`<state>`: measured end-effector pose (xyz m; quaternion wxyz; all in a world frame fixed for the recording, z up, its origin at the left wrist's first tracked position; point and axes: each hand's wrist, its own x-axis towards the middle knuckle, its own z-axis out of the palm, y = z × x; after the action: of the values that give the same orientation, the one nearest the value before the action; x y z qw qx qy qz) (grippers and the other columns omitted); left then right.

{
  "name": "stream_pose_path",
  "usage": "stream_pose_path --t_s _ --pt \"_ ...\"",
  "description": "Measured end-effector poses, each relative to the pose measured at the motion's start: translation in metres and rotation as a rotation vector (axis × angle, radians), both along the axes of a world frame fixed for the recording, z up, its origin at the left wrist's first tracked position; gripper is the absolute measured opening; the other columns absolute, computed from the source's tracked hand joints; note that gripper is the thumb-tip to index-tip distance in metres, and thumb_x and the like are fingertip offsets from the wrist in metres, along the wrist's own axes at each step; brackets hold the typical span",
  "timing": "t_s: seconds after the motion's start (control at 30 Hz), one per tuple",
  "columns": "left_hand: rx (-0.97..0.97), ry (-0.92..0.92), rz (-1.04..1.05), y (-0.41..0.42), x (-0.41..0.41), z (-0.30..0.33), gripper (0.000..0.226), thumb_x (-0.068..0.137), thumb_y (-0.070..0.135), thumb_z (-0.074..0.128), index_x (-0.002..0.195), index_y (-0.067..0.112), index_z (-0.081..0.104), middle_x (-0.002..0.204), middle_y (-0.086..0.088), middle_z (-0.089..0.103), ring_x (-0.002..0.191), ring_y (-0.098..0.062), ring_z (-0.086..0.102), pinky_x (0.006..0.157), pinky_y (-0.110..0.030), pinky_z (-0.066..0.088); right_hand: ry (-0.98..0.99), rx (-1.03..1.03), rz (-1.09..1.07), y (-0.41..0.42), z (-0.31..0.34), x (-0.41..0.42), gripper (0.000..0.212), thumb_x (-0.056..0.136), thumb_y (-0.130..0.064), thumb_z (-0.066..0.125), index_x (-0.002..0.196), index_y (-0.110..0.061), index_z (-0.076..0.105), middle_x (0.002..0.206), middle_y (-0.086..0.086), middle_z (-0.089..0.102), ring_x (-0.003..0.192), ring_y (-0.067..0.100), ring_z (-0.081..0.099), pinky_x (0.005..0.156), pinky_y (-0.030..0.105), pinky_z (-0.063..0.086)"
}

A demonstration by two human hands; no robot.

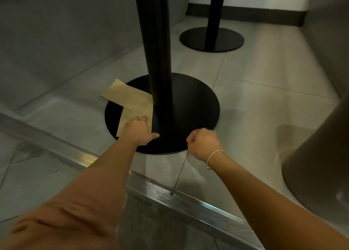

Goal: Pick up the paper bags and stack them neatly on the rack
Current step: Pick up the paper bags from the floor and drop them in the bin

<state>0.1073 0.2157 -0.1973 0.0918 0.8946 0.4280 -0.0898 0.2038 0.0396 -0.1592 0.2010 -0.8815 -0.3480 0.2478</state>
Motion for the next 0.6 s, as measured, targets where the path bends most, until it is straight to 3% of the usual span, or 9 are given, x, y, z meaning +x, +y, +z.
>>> stream_pose_path --t_s 0.13,0.27,0.37,0.43,0.5,0.6 --pt "0.053 0.063 -0.046 0.002 0.003 -0.011 0.056 0.094 0.045 0.047 0.13 0.003 0.039 0.124 -0.02 0.053 0.115 -0.035 0.05 0.088 -0.038 0.044 0.035 0.02 0.017 0.012 -0.011 -0.008 0.021 0.091 -0.009 0.049 0.104 -0.007 0.066 0.104 0.011 0.066 0.097 0.025 0.062 0.088 0.035 0.053" --pt "0.133 0.092 -0.111 0.0 0.006 -0.01 0.027 0.096 0.018 0.044 0.114 -0.001 0.05 0.114 -0.021 0.059 0.105 -0.035 0.055 0.078 -0.035 0.044 0.062 0.025 0.01 0.019 -0.021 -0.013 0.021 0.091 -0.009 0.05 0.105 -0.008 0.066 0.104 0.01 0.065 0.097 0.024 0.062 0.088 0.034 0.053" --pt "0.12 0.073 -0.133 -0.004 0.009 -0.002 0.026 0.099 0.016 0.039 0.111 -0.001 0.054 0.111 -0.019 0.061 0.101 -0.033 0.057 0.073 -0.034 0.043 0.08 0.05 0.009 0.022 -0.027 -0.014 0.022 0.091 -0.011 0.052 0.108 -0.01 0.065 0.107 0.009 0.065 0.099 0.022 0.061 0.088 0.032 0.052" --pt "0.058 -0.026 -0.131 -0.011 0.015 0.005 0.027 0.099 0.023 0.039 0.101 0.001 0.055 0.099 -0.015 0.062 0.092 -0.028 0.058 0.07 -0.033 0.042 0.113 0.086 0.002 0.023 -0.032 -0.014 0.032 0.09 -0.017 0.057 0.122 -0.013 0.058 0.111 0.007 0.063 0.101 0.021 0.06 0.087 0.028 0.051" --pt "-0.055 -0.223 -0.076 -0.021 0.023 0.012 0.027 0.096 0.026 0.046 0.076 0.009 0.052 0.075 -0.004 0.055 0.072 -0.016 0.053 0.062 -0.025 0.039 0.195 0.114 -0.024 0.025 -0.035 -0.013 0.055 0.086 -0.029 0.064 0.135 -0.016 0.043 0.117 0.007 0.06 0.104 0.02 0.058 0.082 0.025 0.048" --pt "-0.418 -0.553 0.117 -0.038 0.035 0.022 0.025 0.093 0.024 0.054 0.069 0.019 0.051 0.063 -0.003 0.06 0.061 -0.012 0.061 0.063 -0.023 0.052 0.345 0.156 -0.108 0.029 -0.035 -0.013 0.071 0.081 -0.041 0.067 0.139 -0.017 0.034 0.117 0.006 0.058 0.099 0.018 0.056 0.074 0.023 0.042"
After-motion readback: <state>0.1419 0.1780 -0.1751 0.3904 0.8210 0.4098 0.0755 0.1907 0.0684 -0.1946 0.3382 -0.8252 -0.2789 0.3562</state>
